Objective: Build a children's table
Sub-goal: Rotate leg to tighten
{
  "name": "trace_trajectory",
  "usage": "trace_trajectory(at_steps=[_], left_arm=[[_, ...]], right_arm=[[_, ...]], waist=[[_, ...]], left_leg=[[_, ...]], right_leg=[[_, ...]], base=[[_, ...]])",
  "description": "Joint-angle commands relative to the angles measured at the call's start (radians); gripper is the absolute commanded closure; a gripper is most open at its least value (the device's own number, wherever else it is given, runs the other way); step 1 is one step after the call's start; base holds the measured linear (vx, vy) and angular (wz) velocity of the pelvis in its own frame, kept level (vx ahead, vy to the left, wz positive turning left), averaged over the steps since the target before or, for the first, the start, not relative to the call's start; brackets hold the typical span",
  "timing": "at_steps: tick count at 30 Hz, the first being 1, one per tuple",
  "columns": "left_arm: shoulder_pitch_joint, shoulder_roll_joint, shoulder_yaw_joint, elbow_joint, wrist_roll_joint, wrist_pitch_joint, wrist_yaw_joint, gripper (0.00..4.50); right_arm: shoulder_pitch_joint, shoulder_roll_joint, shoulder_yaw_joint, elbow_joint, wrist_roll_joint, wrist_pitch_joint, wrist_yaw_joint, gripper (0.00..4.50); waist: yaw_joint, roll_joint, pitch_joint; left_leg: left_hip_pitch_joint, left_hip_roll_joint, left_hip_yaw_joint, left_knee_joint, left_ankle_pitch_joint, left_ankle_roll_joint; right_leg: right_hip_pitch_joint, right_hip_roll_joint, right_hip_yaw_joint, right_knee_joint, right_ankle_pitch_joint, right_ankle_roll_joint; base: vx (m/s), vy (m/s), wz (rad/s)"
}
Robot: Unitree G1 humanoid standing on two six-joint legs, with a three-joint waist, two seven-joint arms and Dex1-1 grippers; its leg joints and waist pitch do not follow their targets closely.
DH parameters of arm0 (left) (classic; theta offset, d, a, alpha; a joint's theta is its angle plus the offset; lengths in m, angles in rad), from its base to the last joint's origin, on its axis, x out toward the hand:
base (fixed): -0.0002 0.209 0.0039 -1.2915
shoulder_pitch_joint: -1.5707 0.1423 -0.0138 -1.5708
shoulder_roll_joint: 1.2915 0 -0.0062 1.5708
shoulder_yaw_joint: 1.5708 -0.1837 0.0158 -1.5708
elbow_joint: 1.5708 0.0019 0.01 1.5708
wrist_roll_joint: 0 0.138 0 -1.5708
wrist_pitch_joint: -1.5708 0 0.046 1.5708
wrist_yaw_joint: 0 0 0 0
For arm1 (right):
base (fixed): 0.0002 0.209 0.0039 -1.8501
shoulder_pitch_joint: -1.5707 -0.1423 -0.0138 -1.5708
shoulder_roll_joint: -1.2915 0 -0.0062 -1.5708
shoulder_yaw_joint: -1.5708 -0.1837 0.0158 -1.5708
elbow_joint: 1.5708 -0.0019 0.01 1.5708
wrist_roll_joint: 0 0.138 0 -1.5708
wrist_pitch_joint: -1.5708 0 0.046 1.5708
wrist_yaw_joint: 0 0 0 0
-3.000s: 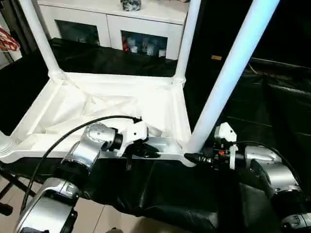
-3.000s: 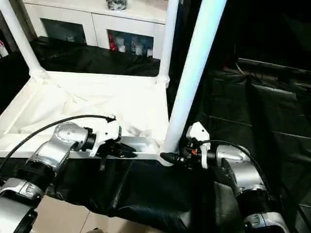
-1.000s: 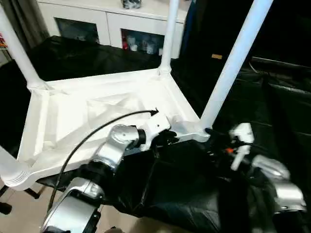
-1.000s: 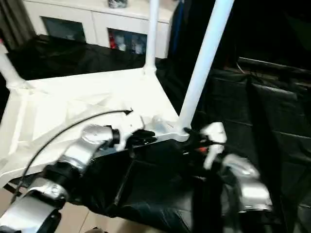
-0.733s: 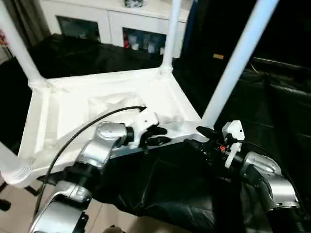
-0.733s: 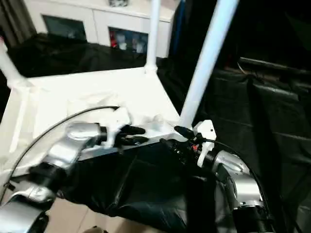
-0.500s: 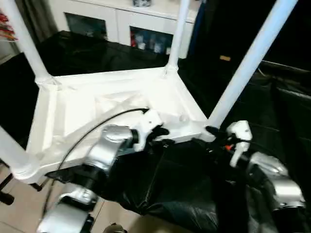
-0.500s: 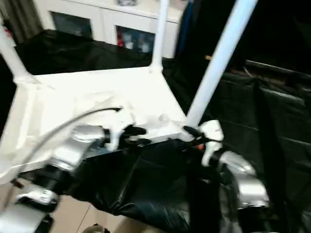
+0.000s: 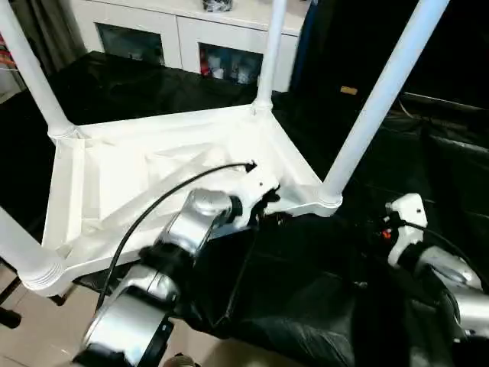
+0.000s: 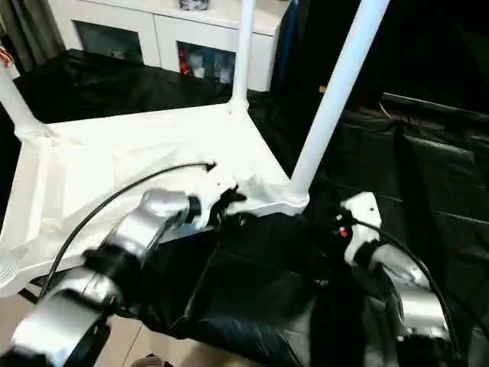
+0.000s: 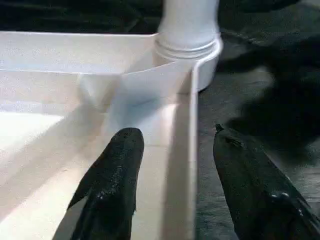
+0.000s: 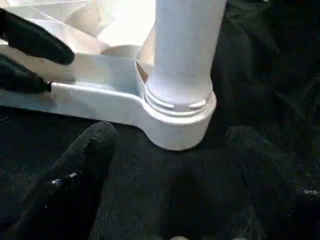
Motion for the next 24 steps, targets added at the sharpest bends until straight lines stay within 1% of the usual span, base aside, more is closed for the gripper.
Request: trace_trajectory(at_steps=[1, 2, 3, 4, 5, 6, 7, 8, 9, 10, 12, 13, 16, 17, 18, 21, 23, 24], left_arm=[[-0.026, -0.023, -0.007, 0.040, 0.004, -0.005, 0.010, 1.93], [-0.031, -0.027, -0.006, 0.050, 0.003, -0.006, 0.012, 2.08], [-0.041, -0.036, -0.004, 0.073, 0.004, -0.010, 0.017, 2.28], [-0.047, -0.041, -0.004, 0.087, 0.005, -0.014, 0.022, 2.28], [-0.054, -0.047, -0.003, 0.106, 0.005, -0.020, 0.021, 2.28], [-0.058, -0.051, -0.004, 0.118, 0.005, -0.024, 0.019, 2.52], [-0.062, -0.054, -0.007, 0.129, 0.008, -0.028, 0.017, 2.65], [-0.065, -0.055, -0.008, 0.137, 0.009, -0.032, 0.016, 2.65], [-0.073, -0.059, -0.010, 0.158, 0.013, -0.040, 0.017, 2.71], [-0.079, -0.059, -0.015, 0.172, 0.022, -0.047, 0.023, 2.75], [-0.091, -0.060, -0.025, 0.201, 0.040, -0.059, 0.039, 2.96], [-0.091, -0.060, -0.025, 0.201, 0.040, -0.059, 0.039, 3.12], [-0.115, -0.060, -0.035, 0.251, 0.060, -0.073, 0.052, 3.31], [-0.120, -0.060, -0.038, 0.262, 0.066, -0.075, 0.056, 3.31], [-0.128, -0.056, -0.046, 0.278, 0.077, -0.077, 0.057, 3.45], [-0.140, -0.053, -0.059, 0.301, 0.092, -0.091, 0.050, 3.68], [-0.148, -0.051, -0.067, 0.317, 0.103, -0.103, 0.038, 3.83], [-0.149, -0.051, -0.070, 0.321, 0.106, -0.106, 0.033, 4.02]], right_arm=[[0.004, -0.017, -0.029, -0.022, 0.000, 0.007, -0.012, 0.44], [0.004, -0.017, -0.029, -0.022, -0.001, 0.007, -0.014, 0.44], [0.005, -0.017, -0.031, -0.022, -0.004, 0.006, -0.017, 0.44], [0.006, -0.017, -0.031, -0.022, -0.005, 0.005, -0.019, 0.44], [0.008, -0.018, -0.031, -0.026, -0.005, 0.006, -0.021, 0.44], [0.010, -0.018, -0.030, -0.029, -0.004, 0.007, -0.022, 0.44], [0.013, -0.018, -0.029, -0.032, -0.005, 0.007, -0.024, 0.44], [0.014, -0.019, -0.028, -0.033, -0.005, 0.007, -0.025, 0.44], [0.016, -0.019, -0.026, -0.035, -0.005, 0.006, -0.029, 0.44], [0.018, -0.020, -0.025, -0.036, -0.005, 0.005, -0.031, 0.44], [0.021, -0.020, -0.026, -0.040, -0.005, 0.004, -0.033, 0.44], [0.021, -0.020, -0.026, -0.040, -0.005, 0.004, -0.033, 0.44], [0.024, -0.019, -0.024, -0.045, -0.010, 0.002, -0.035, 0.44], [0.024, -0.019, -0.023, -0.045, -0.011, 0.001, -0.035, 0.44], [0.024, -0.020, -0.022, -0.045, -0.013, -0.002, -0.035, 0.44], [0.024, -0.021, -0.018, -0.046, -0.014, -0.005, -0.035, 0.44], [0.022, -0.023, -0.016, -0.043, -0.016, -0.008, -0.034, 0.44], [0.021, -0.024, -0.016, -0.042, -0.016, -0.010, -0.033, 0.44]], waist=[[-0.001, -0.005, -0.068], [-0.001, -0.001, -0.068], [-0.001, -0.002, -0.068], [-0.001, 0.000, -0.068], [-0.001, -0.003, -0.068], [0.000, -0.003, -0.068], [0.001, 0.006, -0.068], [-0.001, 0.000, -0.067], [-0.001, -0.001, -0.067], [-0.002, 0.004, -0.068], [-0.001, 0.006, -0.068], [-0.001, 0.006, -0.067], [-0.001, 0.010, -0.068], [-0.001, 0.009, -0.067], [-0.002, 0.008, -0.067], [-0.001, 0.010, -0.066], [-0.002, 0.011, -0.066], [-0.002, 0.010, -0.066]], left_leg=[[0.004, 0.017, -0.002, -0.049, -0.129, 0.087], [0.003, 0.017, -0.003, -0.048, -0.129, 0.089], [0.003, 0.017, -0.002, -0.048, -0.130, 0.090], [0.003, 0.017, -0.003, -0.048, -0.133, 0.090], [0.002, 0.016, -0.003, -0.048, -0.137, 0.092], [0.003, 0.017, -0.003, -0.048, -0.139, 0.093], [0.003, 0.017, -0.004, -0.048, -0.139, 0.092], [0.003, 0.017, -0.004, -0.048, -0.145, 0.093], [0.002, 0.016, -0.004, -0.048, -0.144, 0.095], [0.002, 0.016, -0.004, -0.047, -0.140, 0.097], [0.003, 0.016, -0.004, -0.047, -0.147, 0.097], [0.002, 0.015, -0.004, -0.047, -0.149, 0.099], [0.003, 0.016, -0.005, -0.048, -0.158, 0.093], [0.002, 0.015, -0.005, -0.049, -0.160, 0.091], [0.002, 0.015, -0.005, -0.049, -0.163, 0.090], [0.002, 0.015, -0.006, -0.050, -0.176, 0.086], [0.003, 0.015, -0.006, -0.051, -0.180, 0.084], [0.002, 0.014, -0.006, -0.050, -0.179, 0.085]], right_leg=[[0.063, -0.057, 0.038, -0.061, -0.077, -0.212], [0.064, -0.058, 0.038, -0.060, -0.068, -0.218], [0.064, -0.057, 0.038, -0.061, -0.067, -0.219], [0.065, -0.059, 0.038, -0.061, -0.067, -0.223], [0.066, -0.058, 0.037, -0.062, -0.070, -0.222], [0.067, -0.060, 0.037, -0.062, -0.077, -0.222], [0.066, -0.060, 0.037, -0.062, -0.078, -0.223], [0.067, -0.059, 0.037, -0.064, -0.079, -0.223], [0.068, -0.059, 0.037, -0.064, -0.081, -0.221], [0.068, -0.059, 0.037, -0.064, -0.082, -0.220], [0.067, -0.059, 0.036, -0.066, -0.100, -0.214], [0.066, -0.058, 0.036, -0.068, -0.108, -0.211], [0.066, -0.059, 0.035, -0.070, -0.131, -0.204], [0.067, -0.059, 0.035, -0.070, -0.137, -0.202], [0.067, -0.059, 0.035, -0.071, -0.143, -0.199], [0.066, -0.061, 0.034, -0.076, -0.181, -0.191], [0.065, -0.061, 0.034, -0.076, -0.184, -0.188], [0.065, -0.060, 0.034, -0.077, -0.184, -0.187]], base=[[0.000, 0.000, 0.00], [0.000, 0.000, 0.00], [0.000, 0.000, 0.00], [0.000, 0.000, 0.00], [0.000, 0.000, 0.00], [0.000, 0.000, 0.00], [0.000, 0.000, 0.00], [0.000, 0.000, 0.00], [0.000, 0.000, 0.00], [0.000, 0.000, 0.00], [0.000, 0.000, 0.00], [0.000, 0.000, 0.00], [0.000, 0.000, 0.00], [0.000, 0.000, 0.00], [0.000, 0.000, 0.00], [0.000, 0.000, 0.00], [0.000, 0.000, 0.00], [0.000, 0.000, 0.00]])
